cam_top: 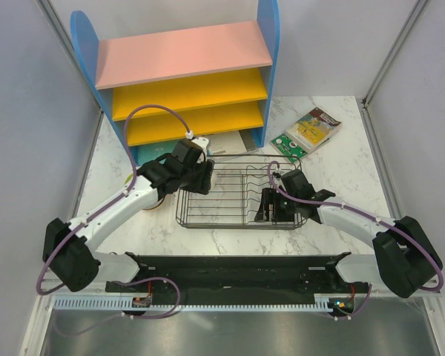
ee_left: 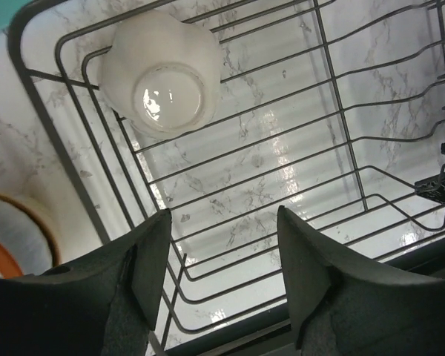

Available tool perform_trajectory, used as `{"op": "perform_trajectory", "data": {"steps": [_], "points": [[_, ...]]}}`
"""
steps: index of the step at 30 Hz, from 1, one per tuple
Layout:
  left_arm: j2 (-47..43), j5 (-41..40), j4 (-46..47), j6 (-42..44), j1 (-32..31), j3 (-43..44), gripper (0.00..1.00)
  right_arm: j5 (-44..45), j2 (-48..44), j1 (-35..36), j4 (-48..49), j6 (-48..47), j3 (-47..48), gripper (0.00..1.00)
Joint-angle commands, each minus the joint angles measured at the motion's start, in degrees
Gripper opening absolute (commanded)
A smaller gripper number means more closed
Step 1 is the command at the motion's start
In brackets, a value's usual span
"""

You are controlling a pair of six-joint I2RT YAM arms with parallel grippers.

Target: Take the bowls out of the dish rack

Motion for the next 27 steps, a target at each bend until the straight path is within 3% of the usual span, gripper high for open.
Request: {"op": "perform_trajectory", "data": {"steps": [1,8,18,27], "points": [[2.5,-0.9,8.1,0.4,-0.3,-0.7,0.67,-0.5,-0.3,0.2,-1.7,-0.7,1.0,0.77],[9.2,-6.9,11.1,2.6,0.2,1.0,0.74,0.0,-0.4,0.1,-2.8,-1.6,1.4,0.77],[12.6,-4.1,16.5,3.1,5.3,0.4,0.88,0.2,-0.9,0.2,-3.1,-1.8,0.7,0.77],[17.4,6.2,17.4,4.6,7.1,0.8,0.89,0.2,-0.6,0.1,-2.8,-1.7,0.3,0.77]]}}
